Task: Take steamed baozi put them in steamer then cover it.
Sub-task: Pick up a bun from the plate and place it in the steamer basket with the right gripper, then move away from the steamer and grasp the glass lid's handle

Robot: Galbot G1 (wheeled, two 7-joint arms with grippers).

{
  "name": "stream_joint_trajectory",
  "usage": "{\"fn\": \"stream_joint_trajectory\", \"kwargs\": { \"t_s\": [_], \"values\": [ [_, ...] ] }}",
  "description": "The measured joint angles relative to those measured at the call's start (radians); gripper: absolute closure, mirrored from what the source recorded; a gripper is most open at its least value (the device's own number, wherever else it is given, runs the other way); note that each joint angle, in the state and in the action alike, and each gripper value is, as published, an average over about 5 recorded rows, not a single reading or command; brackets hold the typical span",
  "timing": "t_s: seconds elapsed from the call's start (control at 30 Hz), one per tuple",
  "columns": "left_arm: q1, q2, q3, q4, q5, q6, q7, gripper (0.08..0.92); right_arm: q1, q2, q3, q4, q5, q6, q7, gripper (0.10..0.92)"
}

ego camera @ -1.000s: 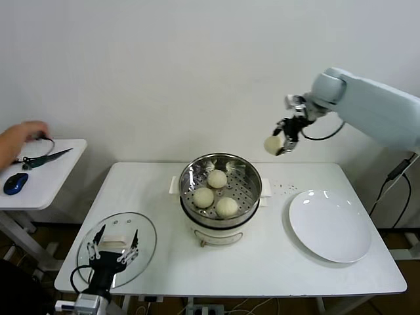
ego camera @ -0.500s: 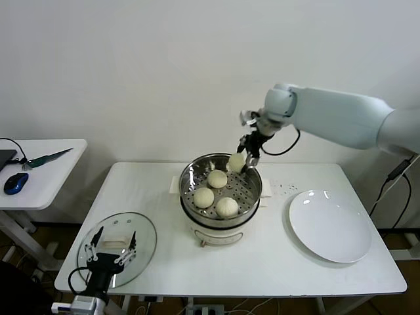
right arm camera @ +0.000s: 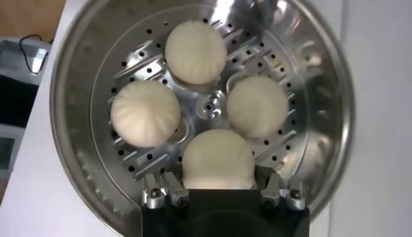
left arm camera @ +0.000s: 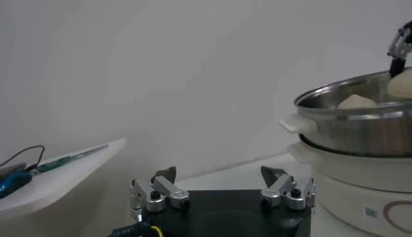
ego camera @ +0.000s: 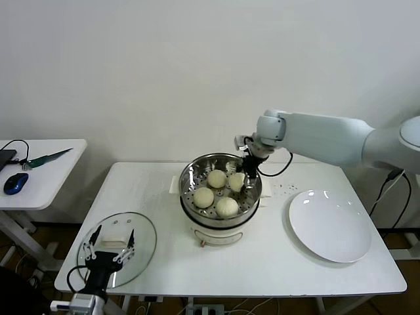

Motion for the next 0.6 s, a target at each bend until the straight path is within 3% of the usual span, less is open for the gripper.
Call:
{"fn": "stream_joint_trajectory", "kwargs": {
  "t_s": [0.4, 0.6],
  "values": [
    [-0.002, -0.002, -0.003, 0.005, 0.0, -0.002, 0.0, 0.177, -0.032, -0.007, 0.027, -0.009, -0.037, -0.007, 0.009, 0.206],
    [-0.003, -0.002, -0.002, 0.002, 0.0, -0.002, -0.001, 0.177, -0.023, -0.028, 0.048, 0.0, -0.038, -0.007, 0.003, 0.203]
  ]
}}
